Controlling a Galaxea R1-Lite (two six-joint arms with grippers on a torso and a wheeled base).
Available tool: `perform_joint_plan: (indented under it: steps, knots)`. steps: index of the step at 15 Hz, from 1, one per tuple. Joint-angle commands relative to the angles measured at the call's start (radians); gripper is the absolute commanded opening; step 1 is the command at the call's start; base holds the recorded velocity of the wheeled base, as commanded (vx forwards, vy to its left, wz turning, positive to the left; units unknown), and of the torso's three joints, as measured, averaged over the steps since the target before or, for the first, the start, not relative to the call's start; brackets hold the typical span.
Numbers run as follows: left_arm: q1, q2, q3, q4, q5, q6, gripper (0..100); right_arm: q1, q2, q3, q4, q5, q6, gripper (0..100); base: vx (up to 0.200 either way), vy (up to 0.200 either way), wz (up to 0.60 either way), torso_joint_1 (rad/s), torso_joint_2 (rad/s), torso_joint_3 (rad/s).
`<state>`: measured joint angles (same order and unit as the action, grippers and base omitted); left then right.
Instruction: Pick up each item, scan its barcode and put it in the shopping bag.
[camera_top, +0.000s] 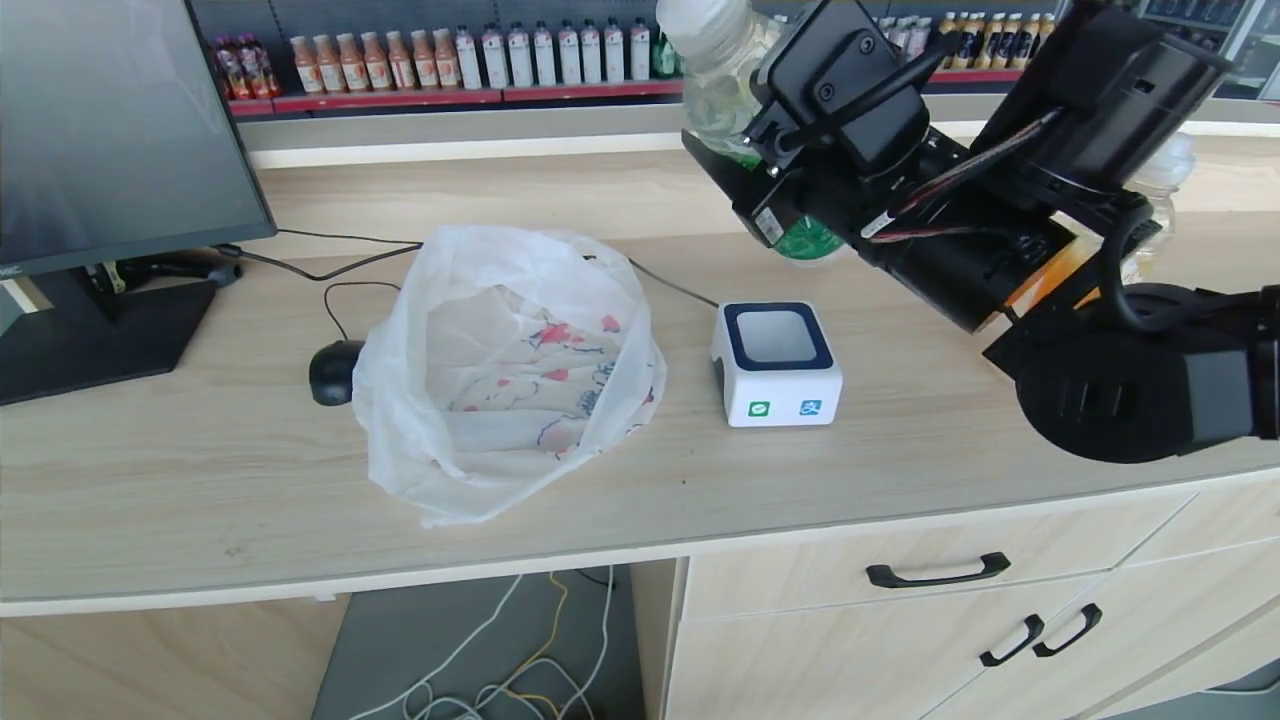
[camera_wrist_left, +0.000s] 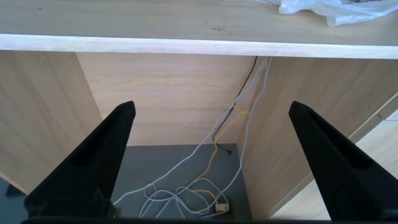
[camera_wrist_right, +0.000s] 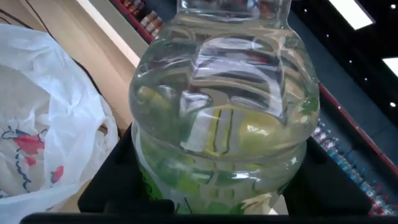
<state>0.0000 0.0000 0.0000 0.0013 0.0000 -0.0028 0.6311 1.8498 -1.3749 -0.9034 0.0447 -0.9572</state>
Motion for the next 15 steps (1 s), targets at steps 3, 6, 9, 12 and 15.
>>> perform_joint_plan:
  steps: [3,6,9,12,15]
  knots:
    - [0.0,0.0,0.0,-0.001,0.0,0.0,100,-0.037,0.017,-0.032,0.04,0.139,-0.063,0,0.0,0.0,0.0,0.0,0.0,0.0]
    - [0.0,0.0,0.0,-0.001,0.0,0.0,100,-0.056,0.017,-0.039,0.095,0.251,-0.123,0,0.0,0.0,0.0,0.0,0.0,0.0]
    - [0.0,0.0,0.0,0.0,0.0,0.0,100,-0.07,0.017,-0.032,0.193,0.33,-0.222,0,0.0,0.0,0.0,0.0,0.0,0.0]
    - [0.0,0.0,0.0,-0.001,0.0,0.0,100,-0.071,0.016,0.007,0.212,0.373,-0.282,0,0.0,0.0,0.0,0.0,0.0,0.0]
    - [0.0,0.0,0.0,0.0,0.0,0.0,100,-0.093,0.009,0.074,0.212,0.412,-0.333,0,0.0,0.0,0.0,0.0,0.0,0.0]
